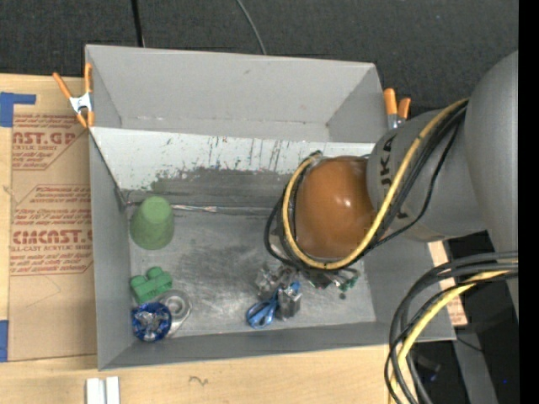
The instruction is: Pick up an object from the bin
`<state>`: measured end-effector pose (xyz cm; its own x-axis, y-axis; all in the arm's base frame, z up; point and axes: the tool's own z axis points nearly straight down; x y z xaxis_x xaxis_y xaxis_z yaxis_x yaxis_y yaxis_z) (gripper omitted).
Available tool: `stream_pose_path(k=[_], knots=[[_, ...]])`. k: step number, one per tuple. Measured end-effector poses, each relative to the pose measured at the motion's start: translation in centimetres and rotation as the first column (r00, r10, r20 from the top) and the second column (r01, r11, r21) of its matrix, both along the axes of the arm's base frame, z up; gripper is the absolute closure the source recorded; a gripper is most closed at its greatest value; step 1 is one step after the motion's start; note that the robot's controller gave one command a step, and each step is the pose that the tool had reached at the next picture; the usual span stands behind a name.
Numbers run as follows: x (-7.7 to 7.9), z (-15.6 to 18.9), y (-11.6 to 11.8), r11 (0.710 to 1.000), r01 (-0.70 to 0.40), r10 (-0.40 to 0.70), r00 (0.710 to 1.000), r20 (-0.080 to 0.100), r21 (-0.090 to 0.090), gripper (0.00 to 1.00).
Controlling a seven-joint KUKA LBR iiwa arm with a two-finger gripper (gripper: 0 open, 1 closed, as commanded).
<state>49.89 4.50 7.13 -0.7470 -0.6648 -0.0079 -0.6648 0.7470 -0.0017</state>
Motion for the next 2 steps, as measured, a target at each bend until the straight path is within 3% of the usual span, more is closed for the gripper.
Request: stream_pose_path(k=[1,2], knots=[[0.6,12.2,-2.5,0.987,-0.163,0.163,0.987,0.002,-0.004,1.00],[1.3,16.3,-3.4,0.988,-0.153,0.153,0.988,0.000,-0.004,1.00]])
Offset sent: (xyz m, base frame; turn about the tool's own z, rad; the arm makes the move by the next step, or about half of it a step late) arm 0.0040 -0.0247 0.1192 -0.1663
